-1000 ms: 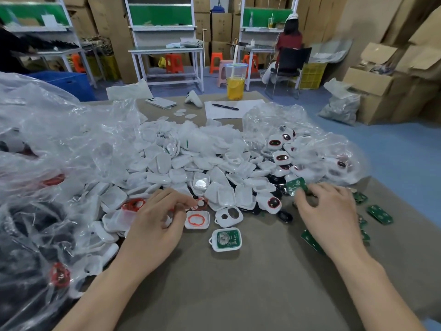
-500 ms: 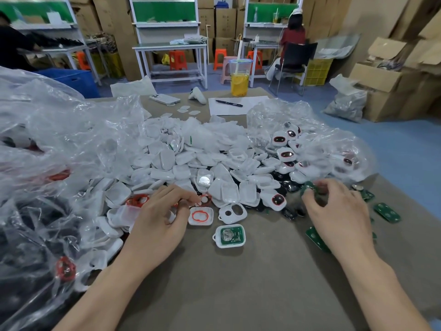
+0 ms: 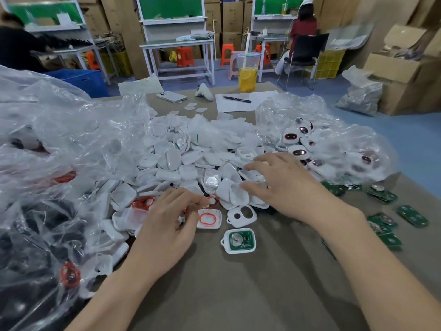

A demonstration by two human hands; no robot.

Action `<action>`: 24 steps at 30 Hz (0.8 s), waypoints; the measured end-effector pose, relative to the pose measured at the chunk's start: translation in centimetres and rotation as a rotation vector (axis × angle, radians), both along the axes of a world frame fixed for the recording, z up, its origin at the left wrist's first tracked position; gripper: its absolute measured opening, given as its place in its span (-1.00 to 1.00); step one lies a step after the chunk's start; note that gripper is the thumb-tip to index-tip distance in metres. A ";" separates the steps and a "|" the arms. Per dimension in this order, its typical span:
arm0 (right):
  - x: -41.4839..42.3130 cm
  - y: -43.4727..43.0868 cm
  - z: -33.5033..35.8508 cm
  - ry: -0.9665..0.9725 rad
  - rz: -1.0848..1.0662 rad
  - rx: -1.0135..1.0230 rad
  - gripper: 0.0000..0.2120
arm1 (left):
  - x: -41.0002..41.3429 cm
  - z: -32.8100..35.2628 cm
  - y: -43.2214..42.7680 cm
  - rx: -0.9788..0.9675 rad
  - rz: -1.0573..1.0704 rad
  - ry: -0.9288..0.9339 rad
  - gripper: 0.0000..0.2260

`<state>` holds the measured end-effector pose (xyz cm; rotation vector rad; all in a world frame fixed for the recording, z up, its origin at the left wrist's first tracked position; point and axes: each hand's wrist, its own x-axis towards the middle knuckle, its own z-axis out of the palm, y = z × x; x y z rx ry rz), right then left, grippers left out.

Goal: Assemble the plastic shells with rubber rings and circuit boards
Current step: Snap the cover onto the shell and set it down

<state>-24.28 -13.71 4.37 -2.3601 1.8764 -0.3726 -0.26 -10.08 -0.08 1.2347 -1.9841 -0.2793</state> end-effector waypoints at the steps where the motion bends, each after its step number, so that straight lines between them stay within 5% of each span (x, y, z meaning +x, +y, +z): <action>1: 0.6 -0.6 0.0 0.049 0.030 0.054 -0.46 | 0.0 0.0 0.0 -0.001 0.002 -0.001 -0.75; 8: 1.8 -1.6 -0.6 0.091 0.074 -0.013 -0.62 | 0.0 -0.2 -0.4 -0.031 0.012 -0.001 -0.77; 11: 1.9 -1.3 -0.7 -0.202 0.143 -0.186 -0.76 | -0.1 -0.2 -0.3 -0.067 0.027 0.047 -0.76; 15: 3.3 -0.2 -0.6 -0.721 0.294 -0.183 -0.87 | -0.4 0.0 0.2 0.027 0.037 0.333 -0.90; 24: 4.6 0.4 -1.8 -0.943 0.384 -0.019 -0.84 | -0.4 0.5 0.3 -0.010 0.018 0.346 -0.92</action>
